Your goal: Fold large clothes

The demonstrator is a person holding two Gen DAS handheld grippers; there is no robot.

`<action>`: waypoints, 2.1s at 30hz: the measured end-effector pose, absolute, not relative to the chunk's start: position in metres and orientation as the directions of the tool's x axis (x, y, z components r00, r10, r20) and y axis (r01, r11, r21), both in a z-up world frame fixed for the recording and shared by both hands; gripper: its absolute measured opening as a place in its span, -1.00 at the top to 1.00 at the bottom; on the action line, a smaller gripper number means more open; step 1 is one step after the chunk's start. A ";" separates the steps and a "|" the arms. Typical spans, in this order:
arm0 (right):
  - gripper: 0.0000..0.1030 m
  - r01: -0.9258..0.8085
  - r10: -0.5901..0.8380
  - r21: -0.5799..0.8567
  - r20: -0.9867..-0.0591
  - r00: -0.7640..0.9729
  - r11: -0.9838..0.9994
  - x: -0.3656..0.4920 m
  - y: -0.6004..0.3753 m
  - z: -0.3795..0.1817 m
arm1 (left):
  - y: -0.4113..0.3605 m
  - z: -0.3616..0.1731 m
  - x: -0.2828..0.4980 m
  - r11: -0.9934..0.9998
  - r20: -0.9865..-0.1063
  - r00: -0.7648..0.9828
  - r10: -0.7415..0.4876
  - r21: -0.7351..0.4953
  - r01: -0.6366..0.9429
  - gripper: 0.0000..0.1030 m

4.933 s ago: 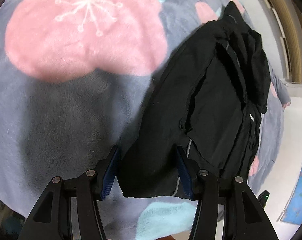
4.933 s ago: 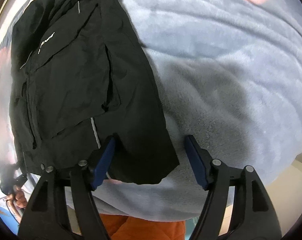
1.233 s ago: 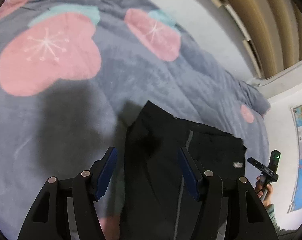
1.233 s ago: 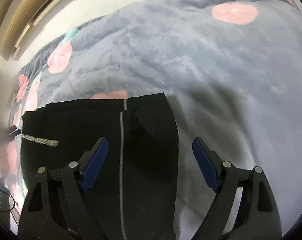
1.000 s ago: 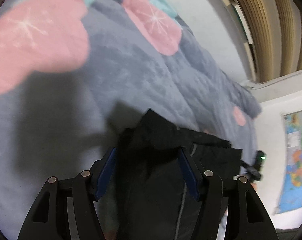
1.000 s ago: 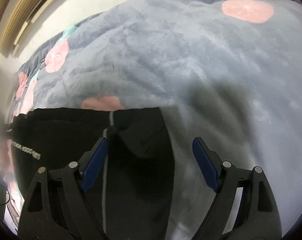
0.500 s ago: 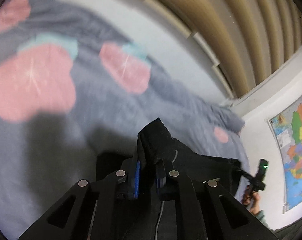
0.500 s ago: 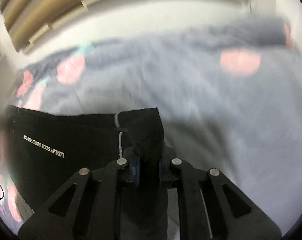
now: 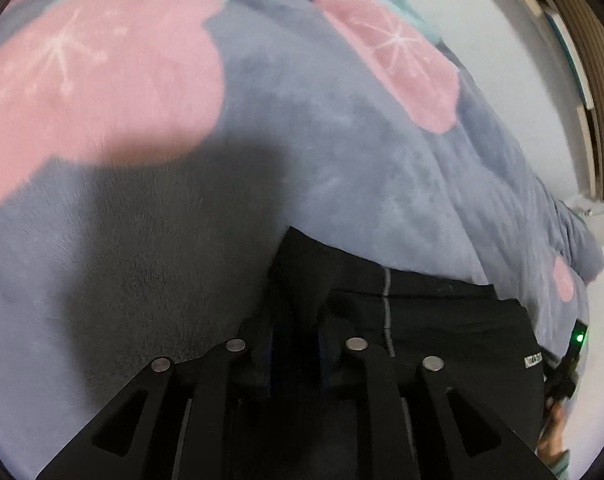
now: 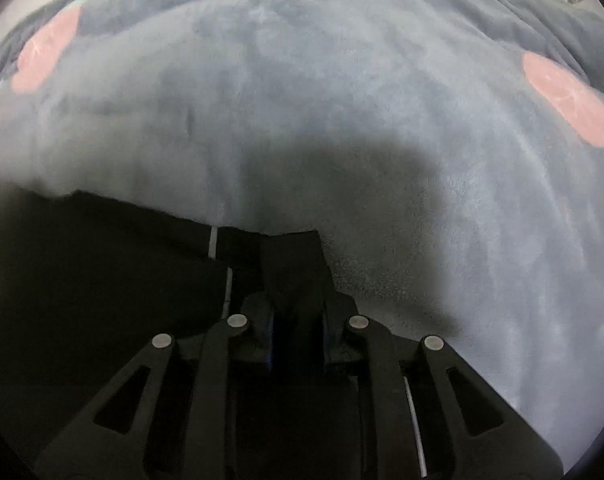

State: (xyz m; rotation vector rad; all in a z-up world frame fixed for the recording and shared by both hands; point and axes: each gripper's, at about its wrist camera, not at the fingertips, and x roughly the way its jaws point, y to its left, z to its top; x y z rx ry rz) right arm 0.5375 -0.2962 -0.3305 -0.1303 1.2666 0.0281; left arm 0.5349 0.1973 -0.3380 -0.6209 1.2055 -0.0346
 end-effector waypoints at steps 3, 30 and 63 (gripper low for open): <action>0.69 -0.086 -0.052 -0.081 -0.954 0.294 0.993 0.539 -0.299 -0.330 | 0.202 -0.337 0.535 0.822 -0.849 0.372 -0.375 -0.491 -0.290 0.56; -0.13 -0.163 0.165 0.107 -0.901 0.401 0.981 0.346 -0.190 -0.213 | 0.015 -0.215 0.345 0.936 -0.828 0.446 -0.340 -0.343 0.078 0.09; -0.16 -0.168 0.145 0.102 -0.952 0.268 0.980 0.479 -0.163 -0.285 | 0.036 -0.285 0.464 0.929 -0.894 0.323 -0.312 -0.358 -0.091 0.09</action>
